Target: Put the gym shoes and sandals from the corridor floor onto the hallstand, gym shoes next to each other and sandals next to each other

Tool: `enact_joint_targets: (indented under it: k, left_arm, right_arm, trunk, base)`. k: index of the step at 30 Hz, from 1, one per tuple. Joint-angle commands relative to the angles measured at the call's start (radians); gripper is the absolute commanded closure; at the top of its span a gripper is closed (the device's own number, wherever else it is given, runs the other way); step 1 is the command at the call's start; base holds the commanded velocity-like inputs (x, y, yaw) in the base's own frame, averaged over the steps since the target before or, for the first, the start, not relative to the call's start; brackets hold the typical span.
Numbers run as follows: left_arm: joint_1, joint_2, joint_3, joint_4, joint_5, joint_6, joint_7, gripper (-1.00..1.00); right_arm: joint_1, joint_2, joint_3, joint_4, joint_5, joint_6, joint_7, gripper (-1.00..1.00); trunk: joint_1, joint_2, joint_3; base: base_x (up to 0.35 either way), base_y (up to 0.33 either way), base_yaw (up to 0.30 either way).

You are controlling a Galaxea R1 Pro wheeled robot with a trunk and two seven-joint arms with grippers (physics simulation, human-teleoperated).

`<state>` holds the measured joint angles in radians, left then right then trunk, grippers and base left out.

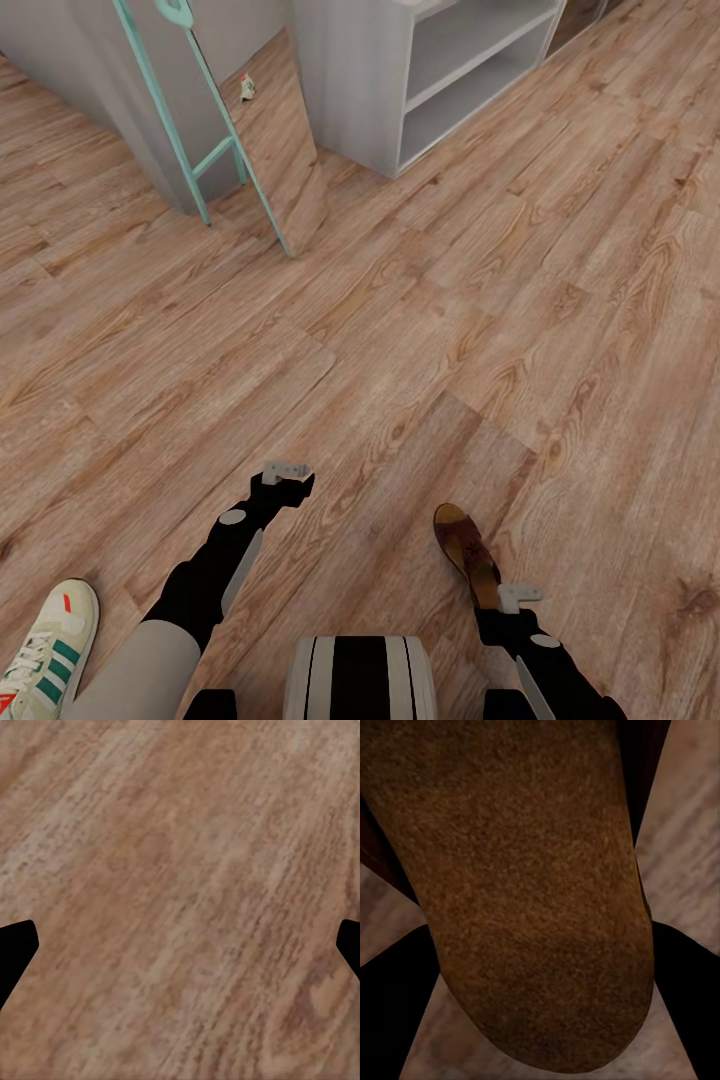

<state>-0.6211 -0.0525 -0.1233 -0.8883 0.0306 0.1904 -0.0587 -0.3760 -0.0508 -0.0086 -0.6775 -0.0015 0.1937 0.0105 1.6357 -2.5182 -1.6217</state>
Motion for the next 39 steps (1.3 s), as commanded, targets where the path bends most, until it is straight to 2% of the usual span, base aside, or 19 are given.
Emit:
enact_joint_targets:
  k: [1,32,35,39]
  left_arm:
    - [0.000,0.000,0.001,-0.001,0.003,0.006,-0.003,-1.00]
    - [0.000,0.002,0.002,-0.001,0.002,0.006,-0.003,-1.00]
    - [0.000,0.004,0.003,-0.001,-0.001,0.006,-0.003,-1.00]
    - [0.002,0.006,0.004,-0.001,-0.003,0.006,-0.002,-1.00]
  right_arm:
    - [0.000,0.000,0.000,-0.002,-0.004,0.006,0.002,1.00]
    - [0.000,0.004,0.001,-0.007,-0.002,0.007,0.000,1.00]
    - [0.000,0.004,0.001,-0.045,-0.005,0.014,0.000,1.00]
    - [0.000,0.004,0.002,-0.151,-0.006,0.021,0.000,1.00]
  trunk:
    - [0.000,0.000,-0.001]
    - [0.000,0.000,-0.001]
    - [0.000,0.000,-0.001]
    - [0.000,0.000,-0.001]
  base:
    - [0.000,0.000,0.000]
    - [0.000,0.000,0.000]
    - [0.000,0.000,0.000]
    - [0.000,0.000,0.000]
